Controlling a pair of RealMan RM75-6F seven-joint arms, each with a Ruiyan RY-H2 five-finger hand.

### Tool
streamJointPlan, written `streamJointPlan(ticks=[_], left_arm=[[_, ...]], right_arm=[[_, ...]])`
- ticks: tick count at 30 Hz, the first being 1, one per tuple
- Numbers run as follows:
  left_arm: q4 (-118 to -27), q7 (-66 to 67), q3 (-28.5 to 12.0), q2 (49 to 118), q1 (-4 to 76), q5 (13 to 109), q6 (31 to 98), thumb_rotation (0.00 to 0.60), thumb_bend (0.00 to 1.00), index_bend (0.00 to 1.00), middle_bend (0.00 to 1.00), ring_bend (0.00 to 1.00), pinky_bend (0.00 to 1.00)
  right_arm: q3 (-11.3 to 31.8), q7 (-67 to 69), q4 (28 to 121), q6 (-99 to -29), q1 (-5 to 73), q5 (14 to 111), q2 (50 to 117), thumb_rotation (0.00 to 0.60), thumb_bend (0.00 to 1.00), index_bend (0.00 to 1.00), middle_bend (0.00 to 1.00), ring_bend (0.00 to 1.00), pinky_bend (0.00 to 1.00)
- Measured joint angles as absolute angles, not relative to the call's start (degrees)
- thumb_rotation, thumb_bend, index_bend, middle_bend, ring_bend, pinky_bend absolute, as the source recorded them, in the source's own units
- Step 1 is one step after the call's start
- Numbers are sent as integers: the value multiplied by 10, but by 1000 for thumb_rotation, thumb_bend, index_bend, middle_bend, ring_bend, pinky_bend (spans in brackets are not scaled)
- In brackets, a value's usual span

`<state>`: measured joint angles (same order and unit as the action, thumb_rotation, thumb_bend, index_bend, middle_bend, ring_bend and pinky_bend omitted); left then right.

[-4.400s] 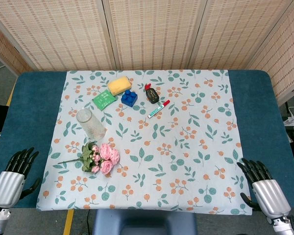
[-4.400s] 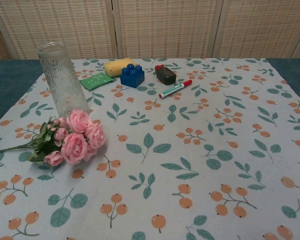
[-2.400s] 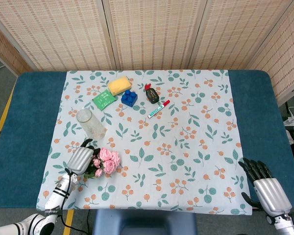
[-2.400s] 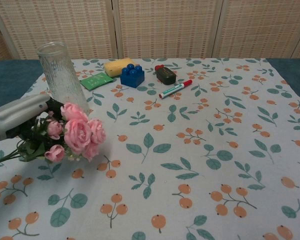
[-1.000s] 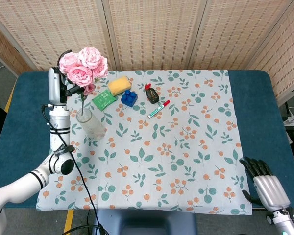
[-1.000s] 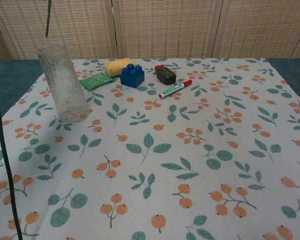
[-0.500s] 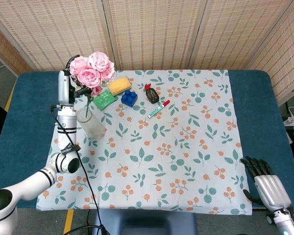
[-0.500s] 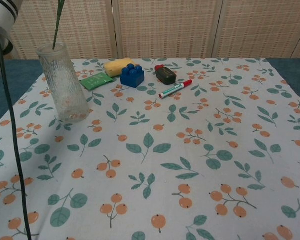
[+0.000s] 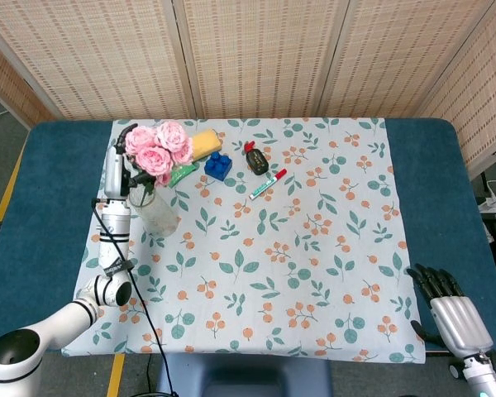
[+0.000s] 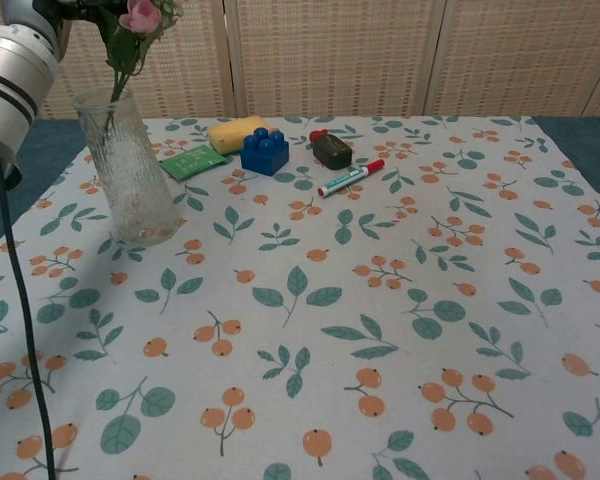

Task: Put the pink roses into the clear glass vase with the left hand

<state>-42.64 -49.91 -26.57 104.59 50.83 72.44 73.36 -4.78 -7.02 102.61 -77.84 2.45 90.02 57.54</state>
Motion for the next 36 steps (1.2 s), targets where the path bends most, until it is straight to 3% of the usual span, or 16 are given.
streamJointPlan(ticks=[3, 6, 28, 36], left_arm=[[-426, -508, -244, 1048, 495, 740, 740, 600, 351, 22, 149, 38, 66], [-433, -515, -231, 1048, 480, 748, 747, 600, 342, 0, 83, 3, 60], [-551, -484, -158, 992, 368, 783, 786, 600, 333, 0, 0, 0, 61], [-594, -448, -92, 954, 304, 815, 810, 600, 327, 0, 0, 0, 69]], right_arm=[[-49, -67, 1026, -780, 24, 904, 575, 600, 213, 0, 0, 0, 0], [-51, -65, 1026, -782, 23, 909, 574, 600, 213, 0, 0, 0, 0], [-63, -50, 1028, -798, 17, 944, 567, 600, 213, 0, 0, 0, 0], [-66, -44, 1026, -798, 17, 951, 565, 600, 213, 0, 0, 0, 0]])
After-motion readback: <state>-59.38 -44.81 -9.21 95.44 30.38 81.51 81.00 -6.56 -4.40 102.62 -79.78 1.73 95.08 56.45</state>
